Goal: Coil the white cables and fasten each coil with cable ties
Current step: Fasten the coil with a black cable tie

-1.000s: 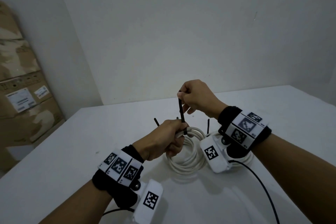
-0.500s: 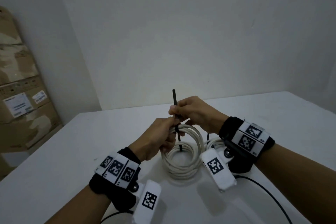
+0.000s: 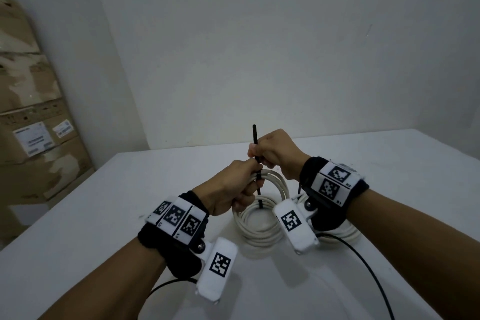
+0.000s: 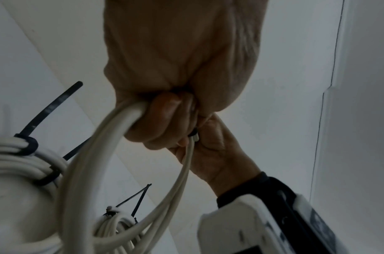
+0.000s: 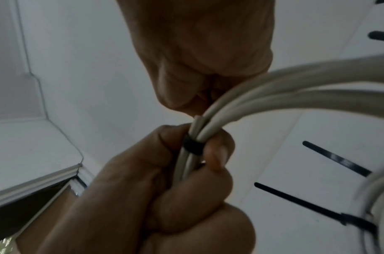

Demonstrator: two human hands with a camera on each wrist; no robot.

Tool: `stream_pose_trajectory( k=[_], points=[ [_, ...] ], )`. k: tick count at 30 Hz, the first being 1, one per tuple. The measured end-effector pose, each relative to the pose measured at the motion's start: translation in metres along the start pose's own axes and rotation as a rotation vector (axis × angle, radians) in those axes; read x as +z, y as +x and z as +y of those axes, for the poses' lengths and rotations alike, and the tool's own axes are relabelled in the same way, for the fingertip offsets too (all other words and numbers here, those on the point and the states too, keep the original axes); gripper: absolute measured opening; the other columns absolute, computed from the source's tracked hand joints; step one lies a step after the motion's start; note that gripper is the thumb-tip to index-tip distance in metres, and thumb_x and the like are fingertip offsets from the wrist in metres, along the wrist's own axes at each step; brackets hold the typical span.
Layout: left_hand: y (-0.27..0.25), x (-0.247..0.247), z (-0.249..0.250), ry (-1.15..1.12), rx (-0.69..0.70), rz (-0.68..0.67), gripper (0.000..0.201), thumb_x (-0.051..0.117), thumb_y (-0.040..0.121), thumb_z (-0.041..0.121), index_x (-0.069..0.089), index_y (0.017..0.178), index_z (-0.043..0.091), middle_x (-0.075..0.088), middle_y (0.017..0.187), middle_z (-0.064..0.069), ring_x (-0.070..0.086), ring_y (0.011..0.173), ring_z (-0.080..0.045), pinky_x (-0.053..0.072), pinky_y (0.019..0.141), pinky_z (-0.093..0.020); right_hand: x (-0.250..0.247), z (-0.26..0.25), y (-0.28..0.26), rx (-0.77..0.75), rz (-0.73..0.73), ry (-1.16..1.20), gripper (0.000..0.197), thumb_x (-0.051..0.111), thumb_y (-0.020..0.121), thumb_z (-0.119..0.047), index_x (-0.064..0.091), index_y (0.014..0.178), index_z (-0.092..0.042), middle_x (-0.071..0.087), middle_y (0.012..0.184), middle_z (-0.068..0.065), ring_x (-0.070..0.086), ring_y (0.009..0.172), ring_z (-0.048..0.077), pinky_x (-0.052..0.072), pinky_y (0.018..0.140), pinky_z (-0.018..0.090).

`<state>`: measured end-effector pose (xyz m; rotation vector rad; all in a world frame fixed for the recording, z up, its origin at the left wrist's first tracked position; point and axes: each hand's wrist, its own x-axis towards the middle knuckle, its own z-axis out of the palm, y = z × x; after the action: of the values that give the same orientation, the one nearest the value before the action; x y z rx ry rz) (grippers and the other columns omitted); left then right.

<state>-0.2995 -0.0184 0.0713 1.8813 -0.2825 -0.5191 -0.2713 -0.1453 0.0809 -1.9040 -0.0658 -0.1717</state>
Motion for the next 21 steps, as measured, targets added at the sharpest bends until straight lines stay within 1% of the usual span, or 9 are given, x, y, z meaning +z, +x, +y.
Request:
stream_pose_trajectory(
  k=[4,6,9,12,15,17,19,21],
  points=[
    [0.0,-0.008,0.003,-0.095,-0.041,-0.04,0.037,0.029,0.096,0.03,0.04,0.065,0.015,0.019,0.045,0.006,0.013,0.036,-0.008,0.009,0.042,-0.017,-0.003,-0.002,0.001,0.02,-0.029,0.095,0.027,0.06,0.086,-0.003,0.06,0.059,-0.002,0.053,0.06,0.011,0.038,0.046,0.016,0.032,0.042,0.021],
    [0.001,-0.01,0.003,-0.131,-0.053,-0.066,0.038,0.03,0.096,0.031,0.04,0.063,0.016,0.018,0.045,0.006,0.013,0.036,-0.007,0.009,0.041,-0.016,-0.004,-0.004,0.002,0.046,-0.018,0.109,0.027,0.06,0.086,-0.002,0.06,0.059,-0.002,0.053,0.06,0.011,0.04,0.047,0.017,0.034,0.044,0.022],
    [0.0,-0.007,-0.003,-0.164,-0.061,-0.097,0.039,0.03,0.096,0.031,0.04,0.061,0.016,0.018,0.045,0.006,0.013,0.035,-0.008,0.01,0.039,-0.014,0.0,-0.002,0.0,0.065,-0.005,0.066,0.023,0.061,0.082,0.0,0.06,0.06,-0.001,0.055,0.059,0.012,0.043,0.047,0.016,0.036,0.045,0.023],
    [-0.002,-0.001,-0.01,-0.15,-0.08,-0.109,0.042,0.029,0.096,0.031,0.039,0.058,0.016,0.018,0.044,0.005,0.014,0.034,-0.008,0.013,0.038,-0.013,0.002,0.006,-0.003,0.047,-0.009,0.033,0.026,0.062,0.08,0.0,0.057,0.054,-0.002,0.059,0.068,0.018,0.044,0.045,0.017,0.035,0.043,0.022],
    [-0.004,0.0,-0.011,-0.142,-0.095,-0.109,0.042,0.029,0.096,0.031,0.038,0.057,0.016,0.018,0.044,0.005,0.014,0.035,-0.009,0.014,0.038,-0.014,0.001,0.007,-0.002,0.069,-0.029,-0.021,0.027,0.061,0.08,0.0,0.056,0.054,-0.002,0.057,0.062,0.013,0.042,0.046,0.017,0.034,0.043,0.023],
    [-0.002,-0.003,-0.01,-0.175,-0.099,-0.097,0.041,0.031,0.095,0.031,0.042,0.059,0.015,0.019,0.043,0.006,0.015,0.033,-0.008,0.015,0.036,-0.013,-0.003,0.003,-0.001,0.105,-0.086,0.018,0.025,0.061,0.085,-0.004,0.059,0.06,-0.003,0.055,0.062,0.011,0.043,0.047,0.016,0.035,0.043,0.022],
    [0.002,-0.01,-0.005,-0.231,-0.106,-0.078,0.038,0.033,0.094,0.029,0.045,0.062,0.013,0.02,0.041,0.007,0.017,0.031,-0.007,0.016,0.034,-0.011,-0.012,-0.003,-0.002,0.134,-0.141,0.115,0.02,0.059,0.091,-0.015,0.063,0.078,-0.001,0.057,0.067,0.009,0.047,0.052,0.014,0.039,0.048,0.022],
    [0.004,-0.021,-0.002,-0.298,-0.102,-0.053,0.035,0.032,0.091,0.027,0.046,0.063,0.012,0.02,0.04,0.007,0.017,0.029,-0.007,0.016,0.034,-0.01,-0.021,-0.006,-0.009,0.128,-0.161,0.161,0.032,0.056,0.094,-0.031,0.063,0.096,0.0,0.064,0.077,0.011,0.057,0.059,0.016,0.046,0.054,0.024]
  ],
)
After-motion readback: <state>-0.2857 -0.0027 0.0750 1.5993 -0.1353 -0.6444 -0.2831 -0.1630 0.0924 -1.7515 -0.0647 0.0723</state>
